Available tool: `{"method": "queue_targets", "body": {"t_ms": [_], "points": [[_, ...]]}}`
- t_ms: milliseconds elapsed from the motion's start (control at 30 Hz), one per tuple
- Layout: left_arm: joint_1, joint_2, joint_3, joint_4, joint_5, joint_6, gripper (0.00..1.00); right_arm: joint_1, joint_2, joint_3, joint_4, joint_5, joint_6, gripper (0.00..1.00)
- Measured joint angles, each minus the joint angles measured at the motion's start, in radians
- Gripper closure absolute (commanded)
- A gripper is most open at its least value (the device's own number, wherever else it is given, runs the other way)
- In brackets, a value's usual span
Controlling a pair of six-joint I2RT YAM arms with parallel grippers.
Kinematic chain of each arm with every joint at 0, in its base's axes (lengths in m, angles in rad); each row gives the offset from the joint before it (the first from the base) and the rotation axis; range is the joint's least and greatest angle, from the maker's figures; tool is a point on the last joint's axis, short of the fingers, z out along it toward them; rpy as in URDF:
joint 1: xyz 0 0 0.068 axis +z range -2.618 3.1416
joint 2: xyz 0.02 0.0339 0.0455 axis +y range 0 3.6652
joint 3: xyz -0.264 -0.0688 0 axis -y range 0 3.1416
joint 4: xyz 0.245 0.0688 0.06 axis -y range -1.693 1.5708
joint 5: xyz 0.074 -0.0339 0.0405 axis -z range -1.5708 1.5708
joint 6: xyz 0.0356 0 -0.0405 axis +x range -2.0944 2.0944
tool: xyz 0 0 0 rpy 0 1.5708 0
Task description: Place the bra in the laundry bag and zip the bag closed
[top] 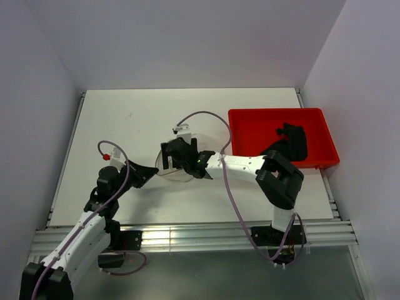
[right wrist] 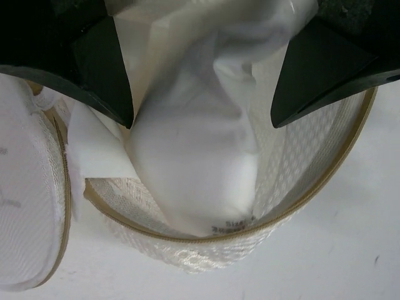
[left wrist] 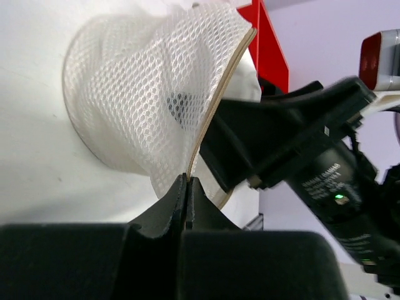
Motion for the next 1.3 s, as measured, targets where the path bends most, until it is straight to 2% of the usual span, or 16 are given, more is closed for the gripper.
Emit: {"method": "queue_targets", "body": {"t_ms": [200, 367, 433, 533, 567, 633, 733, 867, 933, 1233, 1300], "points": [[0.072, -0.029, -0.002, -0.054, -0.005, 0.054, 1.0, -0.033, -0.115, 0.016, -0.108, -0.219, -0.063, 0.01], [0.113, -0.029, -0.002, -0.089, -0.013, 0.101, 1.0, -0.082, -0.255, 0.015, -0.118, -0.381, -0.086, 0.03], [0.121, -0.029, -0.001, -0.101, -0.022, 0.11, 1.0, -0.121, -0.296, 0.009, -0.108, -0.415, -0.087, 0.13], [0.124, -0.03, 0.007, -0.126, -0.041, 0.131, 1.0, -0.216, -0.327, -0.032, -0.079, -0.428, -0.089, 0.56], [0.125, -0.03, 0.014, -0.132, -0.047, 0.135, 1.0, -0.25, -0.321, -0.042, -0.078, -0.419, -0.085, 0.62], [0.126, -0.029, 0.036, -0.15, -0.068, 0.151, 1.0, -0.317, -0.283, -0.053, -0.093, -0.382, -0.08, 0.65], [0.126, -0.029, 0.074, -0.165, -0.104, 0.175, 1.0, -0.385, -0.189, -0.04, -0.132, -0.313, -0.096, 0.63], [0.129, -0.018, 0.118, -0.177, -0.169, 0.209, 1.0, -0.394, -0.058, -0.029, -0.185, -0.265, -0.112, 0.39], [0.13, -0.002, 0.128, -0.183, -0.195, 0.219, 1.0, -0.394, -0.019, -0.029, -0.201, -0.261, -0.113, 0.35], [0.139, 0.024, 0.13, -0.224, -0.22, 0.233, 1.0, -0.394, 0.039, -0.021, -0.207, -0.257, -0.096, 0.3], [0.14, 0.033, 0.13, -0.216, -0.212, 0.233, 1.0, -0.394, 0.039, -0.026, -0.196, -0.261, -0.09, 0.34]]}}
